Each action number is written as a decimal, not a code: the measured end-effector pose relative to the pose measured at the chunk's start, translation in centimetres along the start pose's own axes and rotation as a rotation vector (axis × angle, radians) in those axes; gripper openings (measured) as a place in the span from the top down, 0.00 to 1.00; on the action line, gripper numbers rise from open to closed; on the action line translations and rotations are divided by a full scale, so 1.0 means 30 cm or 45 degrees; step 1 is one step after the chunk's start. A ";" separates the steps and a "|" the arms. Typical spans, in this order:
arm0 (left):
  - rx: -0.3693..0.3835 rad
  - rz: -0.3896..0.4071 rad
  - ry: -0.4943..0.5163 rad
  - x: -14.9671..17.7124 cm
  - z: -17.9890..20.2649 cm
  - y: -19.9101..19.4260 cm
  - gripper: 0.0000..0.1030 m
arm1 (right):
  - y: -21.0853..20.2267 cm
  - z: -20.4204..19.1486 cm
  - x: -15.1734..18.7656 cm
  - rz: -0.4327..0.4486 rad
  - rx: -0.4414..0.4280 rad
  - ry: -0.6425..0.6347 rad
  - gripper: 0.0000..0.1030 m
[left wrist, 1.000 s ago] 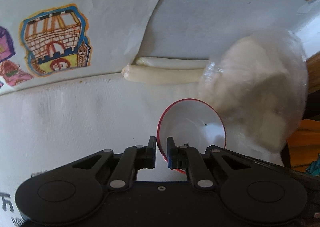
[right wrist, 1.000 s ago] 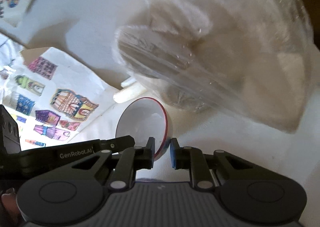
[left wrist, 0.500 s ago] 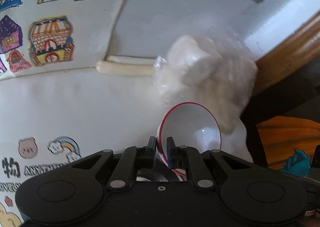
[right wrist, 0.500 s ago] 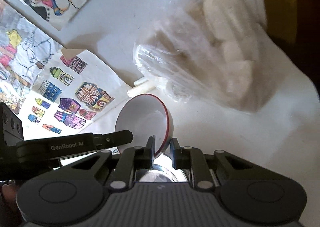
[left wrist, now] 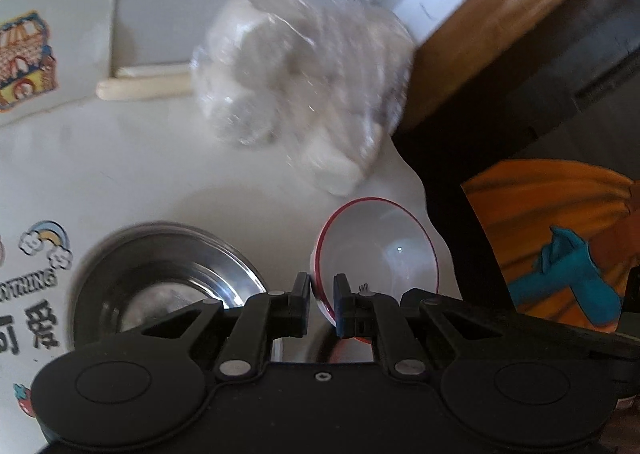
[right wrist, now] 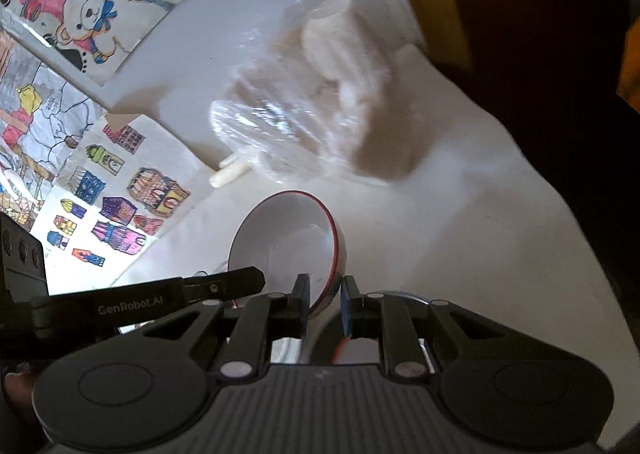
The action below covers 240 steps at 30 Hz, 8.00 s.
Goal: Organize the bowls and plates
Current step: 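Carry the second white bowl with both tools into the first white bowl, then lower the second white bowl into the first and open both tools, then move both open tools to the rim of the steel mixing bowl, then close both tools on the rim of the steel bowl holding white bowls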
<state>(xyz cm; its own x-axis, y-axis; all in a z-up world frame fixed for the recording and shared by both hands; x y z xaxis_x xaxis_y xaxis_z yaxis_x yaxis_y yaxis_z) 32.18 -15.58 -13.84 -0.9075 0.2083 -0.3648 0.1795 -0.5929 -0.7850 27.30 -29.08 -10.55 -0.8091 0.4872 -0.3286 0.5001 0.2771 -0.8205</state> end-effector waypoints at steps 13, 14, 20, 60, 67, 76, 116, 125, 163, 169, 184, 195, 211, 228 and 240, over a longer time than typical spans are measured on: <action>0.017 -0.117 0.051 0.109 0.053 0.067 0.86 | -0.054 0.096 0.099 -0.029 0.056 0.061 0.82; 0.018 -0.127 0.057 0.119 0.056 0.071 0.86 | -0.057 0.101 0.105 -0.032 0.059 0.063 0.82; 0.032 -0.179 0.075 0.166 0.076 0.090 0.85 | -0.078 0.129 0.137 -0.056 0.074 0.074 0.82; -0.005 -0.322 0.070 0.253 0.084 0.141 0.81 | -0.069 0.176 0.224 -0.195 0.063 0.113 0.79; -0.023 -0.329 0.050 0.256 0.076 0.143 0.81 | -0.059 0.173 0.230 -0.212 0.049 0.111 0.79; -0.045 -0.320 0.045 0.254 0.080 0.145 0.81 | -0.048 0.174 0.231 -0.219 0.039 0.109 0.78; -0.165 -0.235 -0.180 0.269 0.082 0.142 0.71 | -0.048 0.170 0.213 -0.371 -0.104 -0.121 0.71; -0.156 -0.189 -0.189 0.265 0.107 0.124 0.60 | -0.073 0.169 0.199 -0.357 -0.126 -0.155 0.62; -0.473 0.562 0.032 0.485 0.120 -0.461 0.01 | -0.563 0.092 0.354 0.276 0.212 -0.520 0.00; -0.494 0.575 0.065 0.495 0.150 -0.483 0.01 | -0.600 0.072 0.376 0.322 0.254 -0.605 0.00; -0.640 0.426 -0.031 0.402 0.105 -0.329 0.01 | -0.465 0.141 0.292 0.137 0.250 -0.689 0.00; -0.674 0.349 -0.182 0.310 0.085 -0.205 0.03 | -0.318 0.222 0.107 -0.003 0.228 -0.763 0.00; -0.644 0.122 -0.549 0.431 0.016 -0.077 0.03 | -0.112 0.250 0.054 -0.235 0.152 -0.899 0.00; -0.614 -0.016 -0.538 0.406 -0.033 0.012 0.03 | -0.047 0.239 0.072 -0.309 0.138 -0.915 0.00; -0.639 -0.034 -0.513 0.401 -0.037 0.020 0.03 | -0.020 0.226 0.089 -0.339 0.144 -0.948 0.00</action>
<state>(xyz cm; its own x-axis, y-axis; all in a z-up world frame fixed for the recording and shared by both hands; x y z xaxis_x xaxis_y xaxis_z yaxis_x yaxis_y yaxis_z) 21.80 -12.58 -19.27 -0.9681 -0.1484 -0.2020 0.2223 -0.1354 -0.9655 22.74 -33.56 -14.11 -0.9104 -0.2759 -0.3083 0.2589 0.2013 -0.9447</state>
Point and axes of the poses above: each gripper's, at about its wrist camera, not at the fingertips, and y roughly the way its jaws point, z to its right, x to its underside, the point moved 10 cm from there along y, roughly the way its jaws point, and after that the axes turned 1 degree about -y, right-handed, at the moved point
